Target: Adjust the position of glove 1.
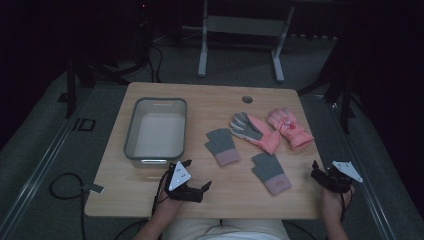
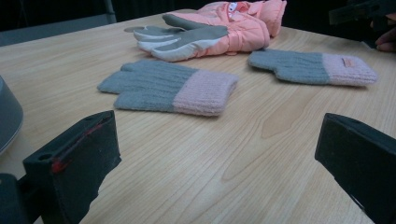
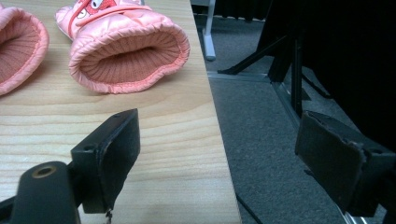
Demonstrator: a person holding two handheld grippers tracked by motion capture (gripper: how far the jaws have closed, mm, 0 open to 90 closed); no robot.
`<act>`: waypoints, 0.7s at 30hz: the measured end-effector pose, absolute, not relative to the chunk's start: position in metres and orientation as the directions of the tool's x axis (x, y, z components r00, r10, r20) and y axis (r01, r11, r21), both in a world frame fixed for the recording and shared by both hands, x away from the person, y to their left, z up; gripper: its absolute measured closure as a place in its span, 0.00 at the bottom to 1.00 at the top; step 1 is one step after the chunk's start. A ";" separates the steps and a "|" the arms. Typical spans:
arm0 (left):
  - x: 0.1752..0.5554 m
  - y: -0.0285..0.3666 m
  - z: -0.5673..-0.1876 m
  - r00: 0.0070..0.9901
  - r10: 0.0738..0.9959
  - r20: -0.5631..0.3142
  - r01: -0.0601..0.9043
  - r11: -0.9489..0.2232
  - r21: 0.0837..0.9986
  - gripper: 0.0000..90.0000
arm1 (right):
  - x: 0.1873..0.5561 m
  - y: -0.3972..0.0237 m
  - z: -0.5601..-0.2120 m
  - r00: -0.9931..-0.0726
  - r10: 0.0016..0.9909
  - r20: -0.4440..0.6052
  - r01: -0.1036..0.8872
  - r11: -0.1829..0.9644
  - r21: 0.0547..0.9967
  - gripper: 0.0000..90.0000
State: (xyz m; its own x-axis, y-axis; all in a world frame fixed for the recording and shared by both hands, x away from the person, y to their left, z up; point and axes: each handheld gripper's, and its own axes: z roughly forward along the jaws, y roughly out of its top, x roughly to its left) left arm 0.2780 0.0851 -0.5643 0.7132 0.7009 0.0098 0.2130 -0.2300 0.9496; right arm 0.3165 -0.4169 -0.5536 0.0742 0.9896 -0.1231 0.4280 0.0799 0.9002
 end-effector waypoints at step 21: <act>0.277 0.083 -0.564 0.720 0.694 0.026 0.204 -0.246 0.948 0.00 | 0.322 -0.425 -0.544 0.011 0.999 -0.044 0.564 0.030 0.825 0.15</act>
State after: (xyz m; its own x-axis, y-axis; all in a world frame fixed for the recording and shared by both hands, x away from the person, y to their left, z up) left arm 0.2770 0.0832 -0.5642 0.7196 0.6940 0.0257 0.2036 -0.2461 0.9476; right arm 0.3219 -0.4248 -0.5435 0.0111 0.9990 -0.0442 0.5645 0.0302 0.8249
